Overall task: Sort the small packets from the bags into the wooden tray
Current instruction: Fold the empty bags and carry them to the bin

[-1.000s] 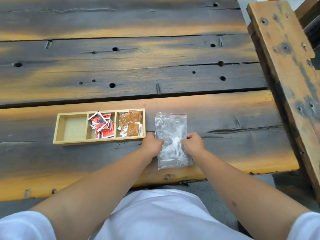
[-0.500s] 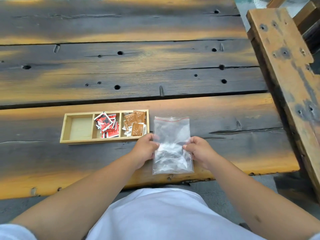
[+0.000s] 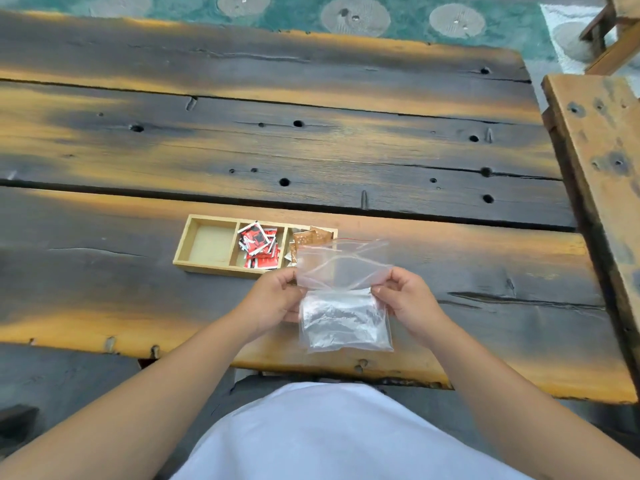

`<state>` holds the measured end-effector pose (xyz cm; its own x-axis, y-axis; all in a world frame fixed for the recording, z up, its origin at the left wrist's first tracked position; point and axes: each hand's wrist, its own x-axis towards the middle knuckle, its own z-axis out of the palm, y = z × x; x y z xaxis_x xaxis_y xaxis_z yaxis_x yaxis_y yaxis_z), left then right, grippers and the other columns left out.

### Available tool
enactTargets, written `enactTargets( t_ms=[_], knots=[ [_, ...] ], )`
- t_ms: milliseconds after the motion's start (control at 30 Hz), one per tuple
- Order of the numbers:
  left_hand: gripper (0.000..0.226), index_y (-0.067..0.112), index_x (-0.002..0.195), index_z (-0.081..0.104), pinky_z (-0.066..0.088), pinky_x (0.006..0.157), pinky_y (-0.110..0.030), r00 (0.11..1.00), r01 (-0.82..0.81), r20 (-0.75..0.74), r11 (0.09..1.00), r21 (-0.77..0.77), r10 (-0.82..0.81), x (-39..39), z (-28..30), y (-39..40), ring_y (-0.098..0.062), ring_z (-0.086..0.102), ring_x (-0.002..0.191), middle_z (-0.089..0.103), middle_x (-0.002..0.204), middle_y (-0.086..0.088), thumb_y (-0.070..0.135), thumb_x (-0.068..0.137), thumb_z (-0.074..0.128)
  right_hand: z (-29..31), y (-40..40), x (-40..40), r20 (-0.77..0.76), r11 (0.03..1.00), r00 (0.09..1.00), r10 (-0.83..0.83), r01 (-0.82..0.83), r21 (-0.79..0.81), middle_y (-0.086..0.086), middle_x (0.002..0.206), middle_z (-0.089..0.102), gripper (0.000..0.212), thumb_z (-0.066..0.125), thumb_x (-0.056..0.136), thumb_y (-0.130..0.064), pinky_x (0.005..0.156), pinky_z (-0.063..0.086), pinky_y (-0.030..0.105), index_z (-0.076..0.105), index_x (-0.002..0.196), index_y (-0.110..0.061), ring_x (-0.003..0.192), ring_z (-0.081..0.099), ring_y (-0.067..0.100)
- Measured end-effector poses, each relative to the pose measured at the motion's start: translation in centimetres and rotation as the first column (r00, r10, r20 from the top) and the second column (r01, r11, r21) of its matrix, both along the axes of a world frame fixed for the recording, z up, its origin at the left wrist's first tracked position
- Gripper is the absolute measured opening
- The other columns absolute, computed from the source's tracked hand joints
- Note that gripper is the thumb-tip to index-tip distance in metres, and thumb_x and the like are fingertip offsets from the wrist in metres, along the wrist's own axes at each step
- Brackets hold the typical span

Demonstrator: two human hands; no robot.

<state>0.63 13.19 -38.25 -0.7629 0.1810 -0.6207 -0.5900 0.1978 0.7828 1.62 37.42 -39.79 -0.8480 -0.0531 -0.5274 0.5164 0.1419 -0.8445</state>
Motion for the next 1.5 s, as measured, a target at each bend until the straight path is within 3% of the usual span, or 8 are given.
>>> enactTargets(
  t_ms=[433,600,767,900,1000,1133,1300,1500],
  knots=[
    [0.029,0.000,0.097,0.065,0.057,0.066,-0.037,0.889,-0.457,0.126,0.840,0.293,0.440,3.1,2.1,-5.2,-0.027,0.066,0.079,0.068,0.091,-0.018,0.003,0.098,0.036,1.7,-6.4,-1.6,-0.048,0.990,0.996,0.078,-0.083,-0.115,-0.004,0.075,0.076,0.029,0.060,0.087,0.012,0.061,0.057,0.022,0.076,0.081,-0.011,0.069,0.070,0.012],
    [0.024,0.010,0.112,0.063,0.055,0.074,-0.031,0.924,-0.377,0.027,0.901,0.213,0.381,5.1,1.5,-7.2,-0.019,0.065,0.086,0.067,0.102,-0.009,-0.001,0.091,0.058,2.3,-9.3,-1.7,0.006,0.987,0.999,0.050,-0.048,-0.150,0.009,0.089,0.074,0.037,0.050,0.093,0.007,0.067,0.055,0.031,0.078,0.084,-0.015,0.083,0.068,0.026],
    [0.035,0.015,0.109,0.062,0.050,0.071,-0.022,0.871,-0.480,-0.060,0.871,0.105,0.488,7.4,1.2,-9.9,-0.005,0.064,0.079,0.063,0.104,-0.003,-0.011,0.087,0.057,2.8,-13.2,-1.2,0.164,0.907,0.973,0.159,-0.078,-0.413,0.003,0.097,0.075,0.046,0.031,0.103,-0.046,0.067,0.057,0.036,0.048,0.135,-0.018,0.085,0.074,0.014],
    [0.038,0.011,0.116,0.060,0.046,0.066,-0.005,0.834,-0.535,-0.146,0.844,0.023,0.533,9.5,0.6,-12.8,0.018,0.059,0.074,0.060,0.108,0.005,-0.013,0.087,0.057,1.7,-16.1,-0.8,0.228,0.895,0.881,0.415,-0.351,-0.275,0.001,0.116,0.072,0.066,0.066,0.073,-0.069,0.089,0.055,0.049,0.050,0.127,-0.034,0.101,0.072,0.024],
    [0.044,0.021,0.117,0.061,0.046,0.065,-0.010,0.808,-0.579,-0.127,0.815,0.011,0.576,11.2,-0.1,-15.6,0.010,0.057,0.068,0.060,0.105,0.006,-0.011,0.087,0.057,1.2,-19.2,-0.2,0.281,0.865,0.819,0.501,-0.486,-0.126,0.002,0.122,0.066,0.058,0.074,0.081,-0.046,0.083,0.058,0.043,0.047,0.130,-0.032,0.098,0.072,0.023],
    [0.059,0.036,0.122,0.058,0.049,0.098,-0.039,0.711,-0.696,-0.052,0.713,0.080,0.701,13.7,-1.1,-19.5,-0.024,0.057,0.122,0.060,0.130,-0.015,-0.010,0.084,0.058,0.8,-23.9,1.6,0.342,0.810,0.740,0.578,-0.572,-0.130,-0.001,0.119,0.069,0.040,0.071,0.088,-0.034,0.090,0.058,0.047,0.052,0.121,-0.025,0.101,0.071,0.021],
    [0.058,0.018,0.136,0.045,0.055,0.067,-0.027,0.567,-0.823,0.093,0.561,0.084,0.818,17.0,-2.6,-24.5,-0.019,0.067,0.085,0.068,0.103,-0.010,-0.013,0.088,0.055,-0.3,-30.7,3.6,0.356,0.760,0.685,0.636,-0.635,-0.136,0.005,0.109,0.074,0.027,0.063,0.091,-0.002,0.078,0.060,0.037,0.062,0.116,-0.014,0.091,0.073,0.021],
    [0.066,0.022,0.143,0.034,0.053,0.087,-0.044,0.428,-0.888,0.373,0.459,0.007,0.823,20.9,-5.9,-30.5,-0.023,0.067,0.105,0.061,0.126,-0.005,0.029,0.088,0.069,-1.7,-38.7,6.7,0.389,0.799,0.720,0.575,-0.596,-0.079,0.005,0.090,0.074,0.019,0.059,0.092,0.003,0.060,0.057,0.027,0.067,0.103,-0.009,0.072,0.072,0.015]
  ],
)
